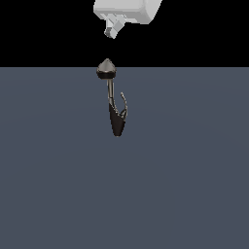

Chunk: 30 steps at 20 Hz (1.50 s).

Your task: Turn on the faucet by rotating a designated handle.

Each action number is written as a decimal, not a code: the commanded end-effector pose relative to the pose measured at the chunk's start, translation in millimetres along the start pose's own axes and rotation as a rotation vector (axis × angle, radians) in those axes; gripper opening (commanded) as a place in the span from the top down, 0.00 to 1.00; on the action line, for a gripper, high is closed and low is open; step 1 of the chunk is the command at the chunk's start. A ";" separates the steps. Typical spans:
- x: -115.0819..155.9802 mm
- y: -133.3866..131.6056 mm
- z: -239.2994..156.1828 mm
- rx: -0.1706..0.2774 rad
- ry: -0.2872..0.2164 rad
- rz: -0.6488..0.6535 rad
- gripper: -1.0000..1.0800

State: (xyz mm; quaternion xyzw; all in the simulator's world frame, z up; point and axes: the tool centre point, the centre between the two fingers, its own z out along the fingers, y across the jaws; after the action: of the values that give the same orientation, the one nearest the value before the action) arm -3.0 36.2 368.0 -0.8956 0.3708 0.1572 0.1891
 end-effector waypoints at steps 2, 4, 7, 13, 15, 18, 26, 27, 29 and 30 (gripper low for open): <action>27.2 -10.2 15.4 0.036 -0.035 0.094 1.00; 42.9 -15.0 24.9 0.056 -0.055 0.149 1.00; 66.6 -20.9 40.2 0.084 -0.086 0.231 1.00; 114.1 -28.2 74.0 0.136 -0.150 0.399 1.00; 128.6 -29.1 85.2 0.151 -0.169 0.452 1.00; 147.2 -29.5 100.4 0.170 -0.195 0.520 1.00; 178.7 -27.6 128.0 0.200 -0.240 0.640 1.00; 180.8 -27.4 129.9 0.203 -0.243 0.648 1.00; 183.9 -27.0 132.8 0.205 -0.247 0.660 1.00; 184.9 -26.9 133.7 0.206 -0.249 0.664 1.00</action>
State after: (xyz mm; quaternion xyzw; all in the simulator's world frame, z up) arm 121.0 3.2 180.7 -0.6802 0.6264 0.2783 0.2598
